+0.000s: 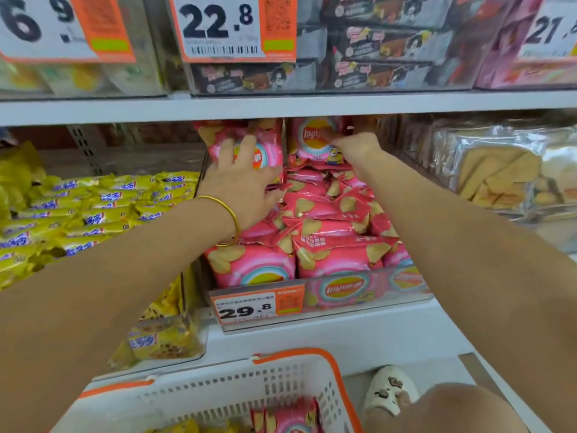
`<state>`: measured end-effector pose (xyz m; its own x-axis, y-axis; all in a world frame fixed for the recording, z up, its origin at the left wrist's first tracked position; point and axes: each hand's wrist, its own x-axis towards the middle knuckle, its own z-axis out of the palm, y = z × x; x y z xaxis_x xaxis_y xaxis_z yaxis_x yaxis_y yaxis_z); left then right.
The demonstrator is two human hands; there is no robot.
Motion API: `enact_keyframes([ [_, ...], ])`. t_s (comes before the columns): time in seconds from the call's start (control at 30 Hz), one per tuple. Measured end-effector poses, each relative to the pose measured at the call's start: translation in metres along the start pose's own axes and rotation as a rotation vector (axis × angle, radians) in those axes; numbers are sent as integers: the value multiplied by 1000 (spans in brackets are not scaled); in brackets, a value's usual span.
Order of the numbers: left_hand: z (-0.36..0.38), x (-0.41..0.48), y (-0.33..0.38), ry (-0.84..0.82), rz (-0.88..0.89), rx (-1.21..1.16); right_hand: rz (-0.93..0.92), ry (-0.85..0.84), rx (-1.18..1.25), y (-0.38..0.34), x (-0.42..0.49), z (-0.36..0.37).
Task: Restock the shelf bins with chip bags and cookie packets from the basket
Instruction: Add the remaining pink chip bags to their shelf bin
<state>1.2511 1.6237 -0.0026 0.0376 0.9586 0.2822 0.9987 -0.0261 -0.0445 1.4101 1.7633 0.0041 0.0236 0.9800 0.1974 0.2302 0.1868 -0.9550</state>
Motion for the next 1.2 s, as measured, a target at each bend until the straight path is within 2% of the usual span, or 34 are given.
enact_keyframes([
  [0.17,2,3,-5,7,16,18,44,-72,-29,3,-5,2],
  [0.23,2,3,-6,2,29,28,84,-144,-109,4,-6,0],
  [0.33,1,3,-7,3,29,23,37,-228,-313,4,-4,0],
  [0.47,-1,2,-7,18,28,24,25,-205,-522,3,1,1],
  [0.6,-3,-1,-7,18,33,27,59,-203,-583,7,4,1],
  [0.83,-20,-18,1,9,87,-72,-109,-131,-604,-9,-32,-20],
  [0.97,-30,-68,12,230,274,-254,-323,-165,-444,-28,-130,-46],
  [1.0,-32,-87,15,289,321,-296,-341,-201,-387,-30,-160,-51],
  [1.07,-28,-130,21,272,365,-377,-371,-326,-347,-21,-212,-54],
  [1.13,-12,-175,22,138,358,-436,-336,-517,-403,-3,-249,-45],
  [1.2,13,-215,20,-29,300,-469,-242,-784,-576,28,-272,-22],
])
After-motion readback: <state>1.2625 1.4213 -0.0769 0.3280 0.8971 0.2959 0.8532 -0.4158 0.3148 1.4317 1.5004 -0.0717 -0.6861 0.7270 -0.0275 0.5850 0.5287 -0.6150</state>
